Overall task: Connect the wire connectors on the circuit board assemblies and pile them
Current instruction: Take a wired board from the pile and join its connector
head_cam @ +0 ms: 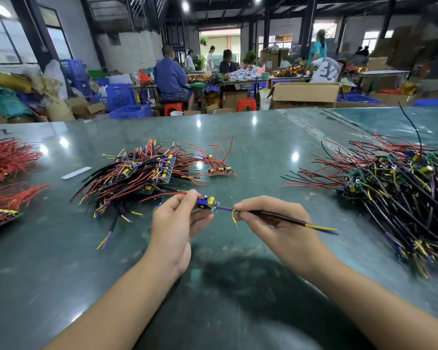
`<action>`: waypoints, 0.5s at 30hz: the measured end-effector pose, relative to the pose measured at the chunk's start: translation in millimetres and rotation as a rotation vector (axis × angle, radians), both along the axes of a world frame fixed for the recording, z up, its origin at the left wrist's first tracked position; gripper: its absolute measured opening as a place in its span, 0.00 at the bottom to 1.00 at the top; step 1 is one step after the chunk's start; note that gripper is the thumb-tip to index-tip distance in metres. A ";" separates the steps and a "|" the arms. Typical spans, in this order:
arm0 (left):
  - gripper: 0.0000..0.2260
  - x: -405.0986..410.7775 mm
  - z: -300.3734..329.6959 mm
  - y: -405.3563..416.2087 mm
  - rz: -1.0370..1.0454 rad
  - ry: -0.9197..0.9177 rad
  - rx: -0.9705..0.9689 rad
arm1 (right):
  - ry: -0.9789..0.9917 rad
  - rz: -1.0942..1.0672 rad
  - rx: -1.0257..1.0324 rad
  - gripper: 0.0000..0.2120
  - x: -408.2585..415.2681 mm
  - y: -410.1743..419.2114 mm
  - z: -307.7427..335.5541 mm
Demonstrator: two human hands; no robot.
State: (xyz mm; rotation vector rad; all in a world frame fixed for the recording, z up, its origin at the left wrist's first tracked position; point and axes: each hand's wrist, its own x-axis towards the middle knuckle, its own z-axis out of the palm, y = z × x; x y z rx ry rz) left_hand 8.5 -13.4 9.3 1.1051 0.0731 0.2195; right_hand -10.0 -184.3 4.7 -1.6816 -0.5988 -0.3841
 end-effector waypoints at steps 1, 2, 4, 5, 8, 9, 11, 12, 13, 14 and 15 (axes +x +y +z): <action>0.08 0.3 0.3 0.6 0.012 0.006 -0.038 | -0.038 -0.002 -0.013 0.07 0.3 0.4 -0.7; 0.07 0.3 0.6 0.7 0.028 0.005 -0.065 | -0.077 -0.003 -0.028 0.06 0.8 0.9 -1.6; 0.06 1.1 0.6 1.8 0.065 0.004 -0.100 | -0.151 -0.002 -0.063 0.06 2.1 0.9 -3.0; 0.06 1.5 0.8 3.3 0.079 0.007 -0.109 | -0.183 -0.006 -0.084 0.06 2.9 0.7 -3.7; 0.05 3.2 1.2 8.8 0.107 0.022 -0.129 | -0.249 -0.025 -0.135 0.06 5.0 -0.3 -5.0; 0.05 3.6 1.3 10.0 0.117 0.025 -0.134 | -0.262 -0.027 -0.144 0.05 5.2 -0.6 -5.3; 0.05 4.5 2.2 11.9 0.129 0.015 -0.148 | -0.277 -0.025 -0.158 0.06 4.9 -1.0 -5.4; 0.05 5.1 3.0 13.0 0.129 0.003 -0.148 | -0.275 -0.026 -0.160 0.06 4.7 -1.2 -5.3; 0.06 5.6 4.1 14.2 0.123 -0.016 -0.142 | -0.268 -0.030 -0.157 0.06 4.3 -1.4 -4.9; 0.05 6.4 5.1 15.2 0.112 -0.041 -0.134 | -0.259 -0.037 -0.153 0.06 3.9 -1.7 -4.1; 0.06 7.0 5.8 15.8 0.101 -0.066 -0.128 | -0.253 -0.043 -0.146 0.06 3.5 -1.9 -3.5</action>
